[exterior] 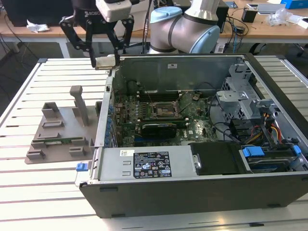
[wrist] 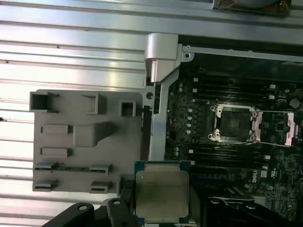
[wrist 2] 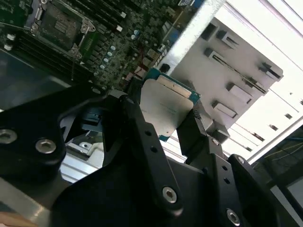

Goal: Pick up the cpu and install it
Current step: 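Pick up the cpu and move it towards the insertion slot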

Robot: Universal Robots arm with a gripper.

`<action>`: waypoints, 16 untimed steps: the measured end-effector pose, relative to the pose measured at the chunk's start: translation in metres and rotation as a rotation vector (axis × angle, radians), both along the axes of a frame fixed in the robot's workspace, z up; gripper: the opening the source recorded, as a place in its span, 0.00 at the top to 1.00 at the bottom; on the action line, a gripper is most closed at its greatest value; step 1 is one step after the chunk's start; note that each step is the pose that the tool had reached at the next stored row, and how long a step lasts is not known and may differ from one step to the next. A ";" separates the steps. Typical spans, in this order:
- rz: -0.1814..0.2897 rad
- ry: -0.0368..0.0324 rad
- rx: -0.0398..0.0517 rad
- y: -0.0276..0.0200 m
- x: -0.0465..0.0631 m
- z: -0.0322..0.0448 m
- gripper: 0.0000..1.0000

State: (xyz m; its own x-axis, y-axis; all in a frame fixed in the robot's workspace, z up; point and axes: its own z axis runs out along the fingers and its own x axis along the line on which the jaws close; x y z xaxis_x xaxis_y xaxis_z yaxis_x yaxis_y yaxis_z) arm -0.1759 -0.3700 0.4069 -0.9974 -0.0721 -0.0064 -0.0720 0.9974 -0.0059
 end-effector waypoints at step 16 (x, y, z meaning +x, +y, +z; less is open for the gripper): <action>0.000 0.0118 0.0000 0.0001 0.114 -0.0003 0.45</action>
State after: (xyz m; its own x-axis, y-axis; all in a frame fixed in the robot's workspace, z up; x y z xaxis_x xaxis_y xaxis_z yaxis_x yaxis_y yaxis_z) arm -0.0619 -0.3699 0.4066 -0.9974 -0.0721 0.0054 -0.0721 0.9974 -0.0050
